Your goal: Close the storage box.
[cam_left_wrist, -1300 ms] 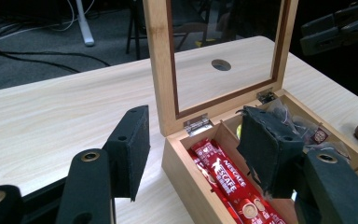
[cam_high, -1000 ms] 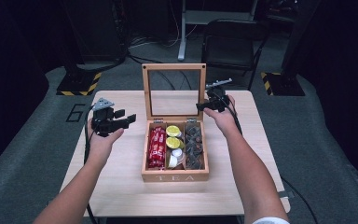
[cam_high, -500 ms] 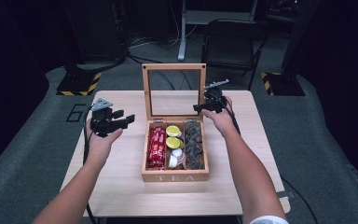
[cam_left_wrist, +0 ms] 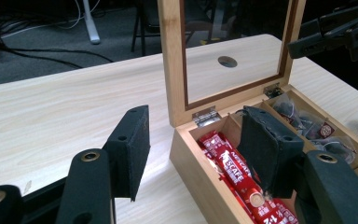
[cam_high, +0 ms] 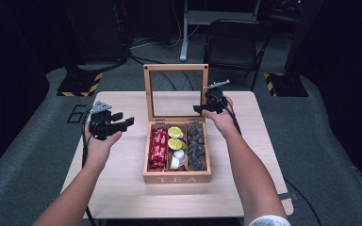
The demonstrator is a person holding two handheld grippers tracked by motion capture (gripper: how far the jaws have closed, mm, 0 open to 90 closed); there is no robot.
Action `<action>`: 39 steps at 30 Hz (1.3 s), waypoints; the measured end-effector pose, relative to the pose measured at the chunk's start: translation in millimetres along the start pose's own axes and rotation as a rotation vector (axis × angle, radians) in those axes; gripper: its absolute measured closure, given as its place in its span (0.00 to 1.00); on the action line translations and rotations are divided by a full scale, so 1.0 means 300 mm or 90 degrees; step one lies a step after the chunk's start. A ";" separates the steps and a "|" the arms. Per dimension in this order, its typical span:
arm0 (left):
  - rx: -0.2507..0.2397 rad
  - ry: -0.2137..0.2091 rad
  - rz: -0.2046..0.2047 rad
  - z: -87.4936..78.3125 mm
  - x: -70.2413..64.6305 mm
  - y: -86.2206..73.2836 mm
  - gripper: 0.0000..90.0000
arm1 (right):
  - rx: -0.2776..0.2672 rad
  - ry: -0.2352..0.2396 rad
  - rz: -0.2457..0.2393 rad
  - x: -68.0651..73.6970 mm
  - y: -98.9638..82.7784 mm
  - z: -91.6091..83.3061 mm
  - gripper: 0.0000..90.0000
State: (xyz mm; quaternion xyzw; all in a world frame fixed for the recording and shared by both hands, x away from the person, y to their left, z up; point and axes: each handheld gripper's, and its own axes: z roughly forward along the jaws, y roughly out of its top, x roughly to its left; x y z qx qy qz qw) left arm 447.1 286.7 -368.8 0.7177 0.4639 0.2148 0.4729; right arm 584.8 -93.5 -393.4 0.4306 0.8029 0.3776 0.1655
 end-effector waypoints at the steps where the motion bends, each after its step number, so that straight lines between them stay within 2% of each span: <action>1: 0.000 0.002 -0.001 -0.004 0.002 -0.001 0.48 | 0.005 0.000 0.002 0.002 0.005 0.002 0.34; 3: -0.001 0.005 0.001 -0.010 0.008 -0.003 0.48 | 0.006 -0.003 -0.009 0.003 0.010 0.002 0.34; 4: 0.000 0.008 -0.003 -0.014 0.012 -0.004 0.48 | 0.002 -0.005 0.000 0.007 0.012 0.004 0.34; 5: 0.001 0.009 -0.003 -0.017 0.015 -0.004 0.48 | 0.003 -0.005 -0.009 0.004 0.013 0.005 0.34; 14: -0.001 0.015 -0.007 -0.036 0.023 -0.014 0.48 | 0.012 -0.013 -0.003 0.003 0.029 0.011 0.39; 17: -0.001 0.016 -0.009 -0.038 0.024 -0.015 0.48 | 0.011 -0.024 -0.003 0.002 0.031 0.010 0.45; 22: -0.002 0.016 -0.011 -0.040 0.029 -0.017 0.48 | 0.015 -0.032 0.020 -0.005 0.033 -0.003 0.57; 25: -0.003 0.016 -0.011 -0.039 0.030 -0.016 0.48 | 0.016 -0.044 0.021 -0.006 0.034 -0.004 0.64; 30: -0.003 0.015 -0.009 -0.036 0.028 -0.016 0.48 | 0.012 -0.053 0.018 -0.006 0.033 -0.004 0.65; 37: -0.003 0.016 -0.007 -0.036 0.027 -0.015 0.48 | 0.012 -0.044 0.011 -0.014 0.029 -0.021 0.70; 39: -0.004 0.017 -0.010 -0.033 0.023 -0.012 0.48 | 0.006 -0.046 -0.002 -0.012 0.026 -0.023 0.70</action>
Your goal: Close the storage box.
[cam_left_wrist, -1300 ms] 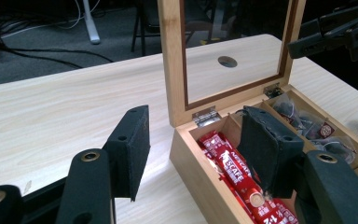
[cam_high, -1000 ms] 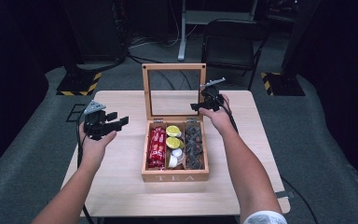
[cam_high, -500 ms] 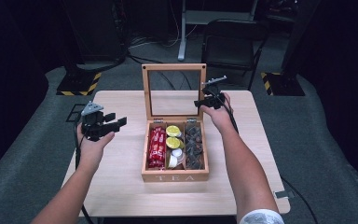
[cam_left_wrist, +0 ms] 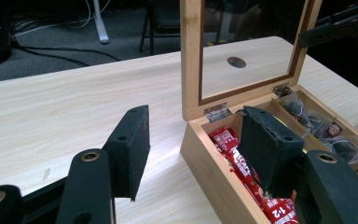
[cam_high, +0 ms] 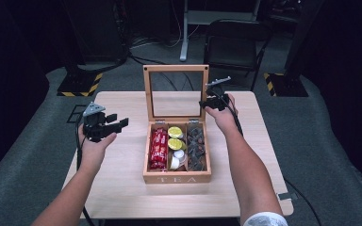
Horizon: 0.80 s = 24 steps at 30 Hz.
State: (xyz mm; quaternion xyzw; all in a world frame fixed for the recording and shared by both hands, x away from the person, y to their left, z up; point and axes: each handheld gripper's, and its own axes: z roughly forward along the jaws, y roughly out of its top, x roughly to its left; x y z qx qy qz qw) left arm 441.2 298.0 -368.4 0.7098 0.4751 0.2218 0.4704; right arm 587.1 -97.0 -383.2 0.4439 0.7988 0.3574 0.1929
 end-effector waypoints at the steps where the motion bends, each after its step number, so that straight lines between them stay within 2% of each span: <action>1: 0.003 -0.002 0.004 -0.001 -0.002 0.003 0.48 | 0.000 0.001 0.007 0.003 -0.003 -0.002 0.70; 3: 0.001 -0.002 0.008 0.001 -0.009 0.011 0.48 | -0.008 -0.002 0.000 0.003 -0.007 -0.004 0.70; 6: 0.001 -0.006 0.011 0.001 -0.017 0.027 0.48 | -0.009 -0.005 0.008 0.012 -0.012 -0.011 0.70; 12: 0.002 -0.006 0.019 0.018 -0.031 0.039 0.48 | -0.027 -0.023 -0.016 0.035 -0.032 -0.036 0.71; 16: 0.004 -0.006 0.021 0.035 -0.039 0.045 0.48 | -0.044 -0.018 -0.013 0.043 -0.053 -0.053 0.72; 21: 0.007 -0.020 0.018 0.062 -0.060 0.065 0.48 | -0.045 -0.024 -0.027 0.059 -0.066 -0.074 0.72; 24: 0.005 -0.024 0.020 0.083 -0.076 0.078 0.48 | -0.043 -0.026 -0.026 0.072 -0.075 -0.086 0.72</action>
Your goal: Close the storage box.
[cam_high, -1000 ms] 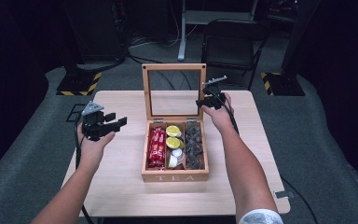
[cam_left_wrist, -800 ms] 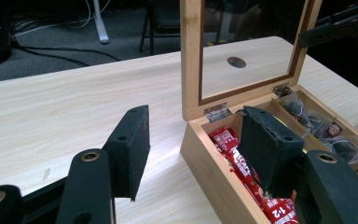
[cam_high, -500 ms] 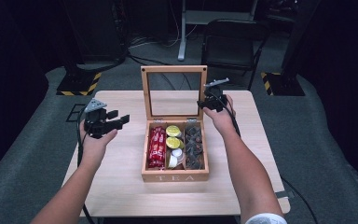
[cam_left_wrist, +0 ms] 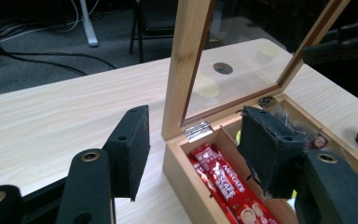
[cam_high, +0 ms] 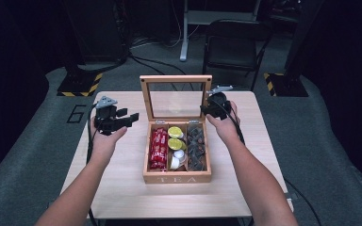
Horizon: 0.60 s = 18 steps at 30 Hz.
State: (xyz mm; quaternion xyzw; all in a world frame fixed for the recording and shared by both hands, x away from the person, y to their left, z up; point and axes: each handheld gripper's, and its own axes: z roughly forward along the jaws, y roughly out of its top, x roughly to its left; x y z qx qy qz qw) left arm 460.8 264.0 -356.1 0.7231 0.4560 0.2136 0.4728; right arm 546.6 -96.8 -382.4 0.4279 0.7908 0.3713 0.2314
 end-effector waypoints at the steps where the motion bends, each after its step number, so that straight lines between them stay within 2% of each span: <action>1: 0.004 -0.002 0.001 0.004 -0.003 0.004 0.48 | 0.000 -0.005 -0.007 0.001 -0.001 -0.002 0.72; 5: 0.002 -0.009 0.006 0.030 -0.019 0.033 0.48 | 0.003 -0.003 -0.007 0.010 -0.006 -0.012 0.72; 7: -0.002 -0.010 0.009 0.040 -0.027 0.049 0.48 | 0.008 -0.005 0.003 0.017 -0.008 -0.017 0.72; 8: -0.003 -0.010 0.012 0.043 -0.029 0.055 0.48 | 0.006 -0.006 -0.008 0.015 -0.008 -0.017 0.72; 13: -0.011 -0.016 0.020 0.060 -0.046 0.093 0.48 | -0.002 -0.016 -0.008 0.024 -0.019 -0.024 0.72; 15: -0.012 -0.009 0.026 0.068 -0.054 0.107 0.48 | -0.001 -0.014 -0.001 0.031 -0.023 -0.027 0.72; 18: -0.017 -0.002 0.024 0.073 -0.060 0.122 0.48 | -0.001 -0.019 -0.006 0.035 -0.027 -0.032 0.72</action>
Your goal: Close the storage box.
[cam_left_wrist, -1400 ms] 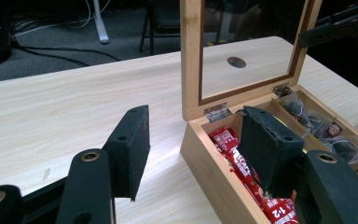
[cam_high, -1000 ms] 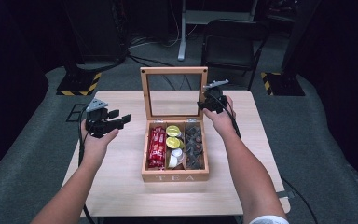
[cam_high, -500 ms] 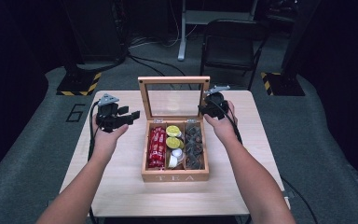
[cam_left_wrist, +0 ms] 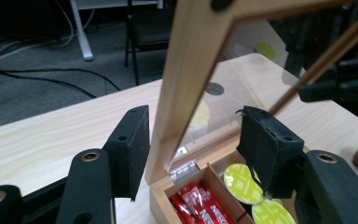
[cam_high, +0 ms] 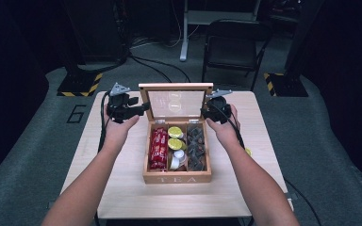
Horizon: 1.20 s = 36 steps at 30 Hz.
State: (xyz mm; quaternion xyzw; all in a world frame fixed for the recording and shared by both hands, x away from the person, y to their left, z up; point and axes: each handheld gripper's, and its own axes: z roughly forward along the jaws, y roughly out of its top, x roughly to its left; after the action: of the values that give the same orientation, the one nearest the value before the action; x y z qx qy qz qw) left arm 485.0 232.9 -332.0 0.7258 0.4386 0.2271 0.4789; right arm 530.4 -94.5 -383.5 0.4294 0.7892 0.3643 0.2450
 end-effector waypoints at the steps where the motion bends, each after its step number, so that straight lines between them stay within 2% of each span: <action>1: -0.003 0.000 0.000 0.001 -0.002 0.006 0.49 | -0.004 -0.001 -0.004 0.000 -0.002 0.000 0.72; 2: -0.005 -0.001 0.001 0.000 -0.005 0.012 0.51 | -0.004 0.000 0.004 0.004 -0.003 -0.002 0.72; 3: -0.012 0.001 0.009 -0.001 -0.009 0.020 0.52 | -0.002 0.001 -0.006 0.001 -0.005 -0.004 0.72; 8: -0.021 0.008 0.032 -0.011 -0.023 0.045 0.60 | -0.009 0.005 0.000 0.007 -0.010 -0.008 0.72; 10: -0.023 0.016 0.038 -0.012 -0.029 0.052 0.63 | -0.008 0.006 -0.010 0.004 -0.012 -0.009 0.72; 13: -0.015 0.025 0.052 -0.017 -0.030 0.057 0.67 | -0.015 0.004 0.001 0.006 -0.017 -0.009 0.72; 15: -0.010 0.021 0.050 -0.024 -0.026 0.056 0.70 | -0.020 0.006 -0.004 0.001 -0.020 -0.007 0.71; 17: -0.008 0.018 0.051 -0.026 -0.025 0.055 0.70 | -0.021 0.008 0.009 0.002 -0.024 -0.009 0.71; 23: -0.005 0.009 0.056 -0.034 -0.025 0.048 0.70 | -0.025 0.003 0.014 0.006 -0.038 -0.016 0.65; 24: -0.007 0.010 0.056 -0.034 -0.025 0.047 0.70 | -0.027 0.005 0.022 0.009 -0.040 -0.017 0.65; 25: -0.007 0.008 0.057 -0.035 -0.025 0.047 0.70 | -0.026 0.006 0.013 0.006 -0.041 -0.020 0.65; 34: -0.007 -0.004 0.053 -0.051 -0.029 0.028 0.69 | -0.048 0.027 0.010 0.007 -0.046 -0.085 0.64; 36: -0.002 -0.005 0.056 -0.057 -0.033 0.024 0.69 | -0.047 0.041 0.008 0.007 -0.047 -0.100 0.64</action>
State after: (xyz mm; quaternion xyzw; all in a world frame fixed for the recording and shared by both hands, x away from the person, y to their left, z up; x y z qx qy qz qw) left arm 470.1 231.8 -317.2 0.7444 0.4038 0.2457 0.4717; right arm 501.4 -108.7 -376.3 0.4127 0.7802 0.4084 0.2329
